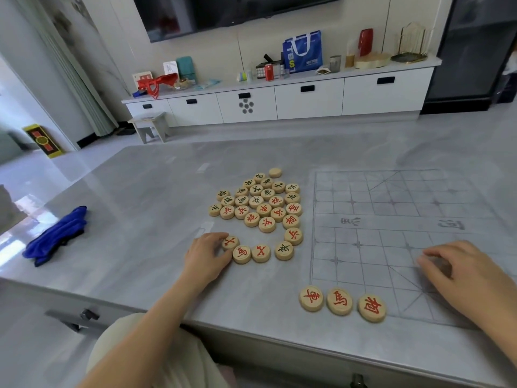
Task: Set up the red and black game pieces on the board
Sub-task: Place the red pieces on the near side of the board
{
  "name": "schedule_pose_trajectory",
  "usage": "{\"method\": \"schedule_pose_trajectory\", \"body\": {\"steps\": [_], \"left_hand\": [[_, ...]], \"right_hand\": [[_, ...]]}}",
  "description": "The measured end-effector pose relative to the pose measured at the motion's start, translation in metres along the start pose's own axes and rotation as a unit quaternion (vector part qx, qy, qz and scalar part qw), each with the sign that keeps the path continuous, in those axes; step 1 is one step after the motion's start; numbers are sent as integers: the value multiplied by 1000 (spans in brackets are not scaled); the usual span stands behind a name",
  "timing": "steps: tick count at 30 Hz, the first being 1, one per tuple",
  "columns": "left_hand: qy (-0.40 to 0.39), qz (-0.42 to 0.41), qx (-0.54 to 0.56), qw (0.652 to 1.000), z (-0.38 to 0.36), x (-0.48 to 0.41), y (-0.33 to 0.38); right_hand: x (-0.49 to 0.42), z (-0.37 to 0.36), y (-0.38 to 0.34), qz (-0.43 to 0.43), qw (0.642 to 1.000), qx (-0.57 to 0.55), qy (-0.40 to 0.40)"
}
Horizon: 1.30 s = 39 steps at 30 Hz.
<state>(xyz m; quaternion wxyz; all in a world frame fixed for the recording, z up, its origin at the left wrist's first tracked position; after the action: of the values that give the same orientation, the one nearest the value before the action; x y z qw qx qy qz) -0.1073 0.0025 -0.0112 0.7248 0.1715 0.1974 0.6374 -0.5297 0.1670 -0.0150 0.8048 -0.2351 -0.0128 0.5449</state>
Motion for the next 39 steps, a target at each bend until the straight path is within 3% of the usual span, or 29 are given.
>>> {"method": "schedule_pose_trajectory", "body": {"steps": [7,11,14,17,21,23,27,30,34,39], "left_hand": [[-15,22,29,999,0,-4,0],[8,-41,103,994,2,7,23],[-50,-113,-13,992,-13,16,46],[-55,-122,-79,988,-22,15,59],[-29,-114,19,993,-16,13,82],[-16,-149,81,985,-17,22,112],[-103,-257,114,954,-46,74,191],[-157,-324,60,931,-79,106,224],[-191,-330,-36,924,-101,111,229],[-186,-336,-30,923,-105,108,218]], "right_hand": [[1,4,0,-5,999,30,-15],[1,5,0,-5,999,30,-20],[1,7,-4,-1,999,32,-25],[1,10,-7,-9,999,36,-37],[2,14,-8,-19,998,32,-46],[2,15,-6,-23,998,27,-45],[3,17,-4,-24,998,29,-43],[5,19,-2,-29,999,21,-37],[7,21,1,-37,999,6,-35],[8,21,-1,-32,999,9,-36]]}}
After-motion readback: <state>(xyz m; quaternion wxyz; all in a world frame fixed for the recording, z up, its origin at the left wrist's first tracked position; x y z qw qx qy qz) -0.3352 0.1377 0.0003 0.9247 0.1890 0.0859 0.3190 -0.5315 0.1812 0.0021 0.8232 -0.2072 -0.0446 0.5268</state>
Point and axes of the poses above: each hand's wrist, its own x-axis away from the middle knuckle, its own z-axis out of the back of the hand, y = z × x, the point moved 4 cm from there along -x, towards the middle knuckle, and after that the axes turned 2 degrees about x, right-handed, at the moved point
